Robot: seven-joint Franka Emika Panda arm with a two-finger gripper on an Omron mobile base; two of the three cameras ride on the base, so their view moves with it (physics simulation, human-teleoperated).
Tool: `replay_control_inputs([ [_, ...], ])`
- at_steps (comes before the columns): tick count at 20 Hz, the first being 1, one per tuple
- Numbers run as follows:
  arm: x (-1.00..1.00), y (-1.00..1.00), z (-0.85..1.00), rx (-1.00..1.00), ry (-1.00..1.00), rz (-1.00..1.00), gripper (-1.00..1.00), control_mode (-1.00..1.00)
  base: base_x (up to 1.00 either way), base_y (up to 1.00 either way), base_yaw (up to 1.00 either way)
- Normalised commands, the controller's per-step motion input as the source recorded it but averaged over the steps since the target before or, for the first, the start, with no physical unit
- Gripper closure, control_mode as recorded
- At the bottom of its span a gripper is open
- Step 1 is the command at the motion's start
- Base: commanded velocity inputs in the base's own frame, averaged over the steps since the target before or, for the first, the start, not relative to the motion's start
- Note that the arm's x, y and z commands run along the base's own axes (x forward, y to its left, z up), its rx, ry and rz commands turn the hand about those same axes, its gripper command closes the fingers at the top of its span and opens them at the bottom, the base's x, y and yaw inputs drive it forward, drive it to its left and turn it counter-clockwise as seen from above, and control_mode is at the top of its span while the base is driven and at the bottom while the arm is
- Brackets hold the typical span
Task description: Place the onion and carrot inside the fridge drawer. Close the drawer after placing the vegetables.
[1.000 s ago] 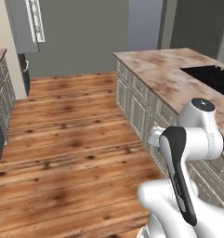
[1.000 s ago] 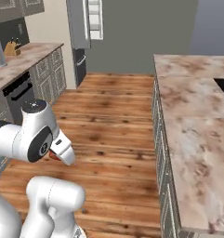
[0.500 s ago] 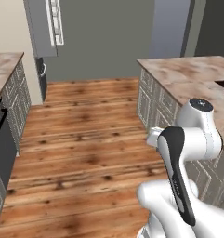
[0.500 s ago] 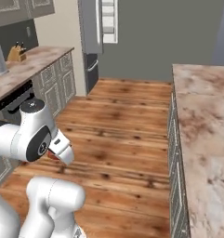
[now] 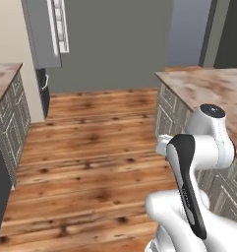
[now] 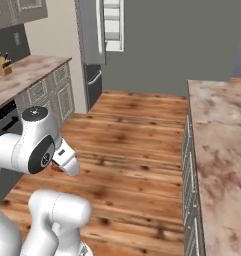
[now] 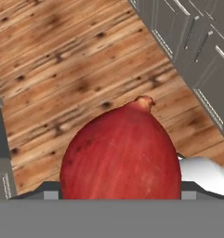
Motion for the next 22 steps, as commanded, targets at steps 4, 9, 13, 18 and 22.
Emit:
replay_control_inputs([
  [4,0.0,0.0,0.0,0.0,0.0,0.0,1.0,1.0,1.0,0.0,0.0],
  [9,0.0,0.0,0.0,0.0,0.0,0.0,1.0,1.0,1.0,-0.01,0.0],
  [13,0.0,0.0,0.0,0.0,0.0,0.0,1.0,1.0,1.0,-0.09,0.0],
  [18,0.0,0.0,0.0,0.0,0.0,0.0,1.0,1.0,1.0,-0.1,0.0],
  [22,0.0,0.0,0.0,0.0,0.0,0.0,1.0,1.0,1.0,-0.14,0.02],
])
